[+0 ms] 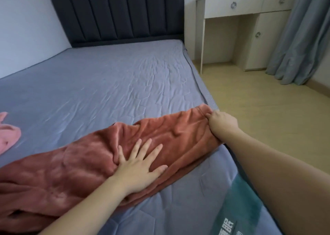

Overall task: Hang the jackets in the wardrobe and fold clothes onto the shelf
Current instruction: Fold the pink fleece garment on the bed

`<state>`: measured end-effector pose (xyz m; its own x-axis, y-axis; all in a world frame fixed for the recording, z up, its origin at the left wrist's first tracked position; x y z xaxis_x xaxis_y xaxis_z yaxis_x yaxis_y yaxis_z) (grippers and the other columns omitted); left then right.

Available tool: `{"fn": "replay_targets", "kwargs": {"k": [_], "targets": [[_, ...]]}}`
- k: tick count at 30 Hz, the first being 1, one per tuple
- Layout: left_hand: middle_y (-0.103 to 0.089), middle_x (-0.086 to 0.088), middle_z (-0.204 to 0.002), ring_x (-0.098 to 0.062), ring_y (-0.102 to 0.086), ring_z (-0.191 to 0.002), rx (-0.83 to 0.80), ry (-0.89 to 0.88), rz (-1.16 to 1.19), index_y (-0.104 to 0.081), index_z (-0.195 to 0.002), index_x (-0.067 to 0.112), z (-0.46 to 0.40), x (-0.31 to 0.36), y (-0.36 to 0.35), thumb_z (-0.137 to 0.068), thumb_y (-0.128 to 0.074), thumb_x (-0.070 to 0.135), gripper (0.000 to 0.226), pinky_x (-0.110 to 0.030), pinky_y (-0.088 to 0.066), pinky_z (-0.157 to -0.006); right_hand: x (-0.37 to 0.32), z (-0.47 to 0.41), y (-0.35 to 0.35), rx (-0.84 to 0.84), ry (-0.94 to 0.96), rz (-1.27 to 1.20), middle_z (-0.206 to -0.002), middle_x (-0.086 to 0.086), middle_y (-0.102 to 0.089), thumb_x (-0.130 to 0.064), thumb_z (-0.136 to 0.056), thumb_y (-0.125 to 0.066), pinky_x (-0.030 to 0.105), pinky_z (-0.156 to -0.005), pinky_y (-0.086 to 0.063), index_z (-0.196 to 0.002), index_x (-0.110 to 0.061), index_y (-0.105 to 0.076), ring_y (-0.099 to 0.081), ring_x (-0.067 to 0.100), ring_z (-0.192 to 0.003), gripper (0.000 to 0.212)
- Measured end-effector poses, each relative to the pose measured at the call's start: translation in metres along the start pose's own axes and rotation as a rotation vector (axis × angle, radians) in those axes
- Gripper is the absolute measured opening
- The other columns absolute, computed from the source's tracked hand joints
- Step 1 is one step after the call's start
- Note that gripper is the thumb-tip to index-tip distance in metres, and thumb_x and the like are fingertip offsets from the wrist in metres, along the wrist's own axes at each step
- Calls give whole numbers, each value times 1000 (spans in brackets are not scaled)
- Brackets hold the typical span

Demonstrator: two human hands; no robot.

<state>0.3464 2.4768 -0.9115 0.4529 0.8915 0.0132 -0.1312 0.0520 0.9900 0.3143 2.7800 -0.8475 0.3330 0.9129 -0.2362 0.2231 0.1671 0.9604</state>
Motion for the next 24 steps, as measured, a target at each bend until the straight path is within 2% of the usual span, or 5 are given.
{"fn": "replay_targets", "kwargs": {"k": [4, 9, 13, 16, 24], "targets": [[31, 19, -156, -18, 36, -142, -26, 106, -14, 20, -142, 57, 14, -9, 18, -58, 11, 97, 94, -67, 32, -93, -49, 8, 16, 196, 97, 240, -127, 15, -50, -15, -91, -33, 49, -103, -33, -126, -7, -53, -50, 34, -116, 40], [7, 5, -164, -22, 14, -149, 142, 283, 61, -8, -153, 42, 14, -41, 44, -88, -6, 72, 72, -72, 11, -108, -101, 28, -26, 1, 434, 177, -162, 3, -13, -64, -90, -6, 61, -110, 16, -150, -40, -22, -8, 27, -149, 67], [-32, -12, -152, -35, -27, -139, 497, 459, 91, -40, -143, 20, -15, -85, 89, -94, -38, 54, 60, -61, -24, -109, -71, 26, -73, -249, 367, 123, -163, -7, 7, -81, -81, -5, 56, -111, 21, -149, -50, 3, 11, 20, -149, 75], [-52, -17, -138, -37, -44, -129, 268, 549, 270, -56, -128, 13, -52, -110, 86, -94, -37, 55, 58, -46, -35, -105, -70, 17, -73, -293, 401, 36, -162, -10, 8, -93, -69, -11, 51, -113, 20, -148, -50, 9, 8, 15, -149, 92], [-66, -26, -104, -41, -59, -103, 541, 624, -56, -61, -103, -2, -29, -133, 56, -100, -45, 29, 35, -48, -42, -89, -45, 2, -61, 108, 144, -1, -163, 8, -8, -57, -97, -15, 43, -119, 9, -155, -17, -13, 1, 20, -150, 71]]}}
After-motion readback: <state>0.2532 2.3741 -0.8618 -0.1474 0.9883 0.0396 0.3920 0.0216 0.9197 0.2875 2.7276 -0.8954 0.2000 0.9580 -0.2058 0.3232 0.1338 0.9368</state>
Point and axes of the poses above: each hand's wrist, its own z-axis away from the middle knuckle, its own y-axis out of the back of the hand, x = y × z, the point moved 6 cm from there along -z, towards the middle knuckle
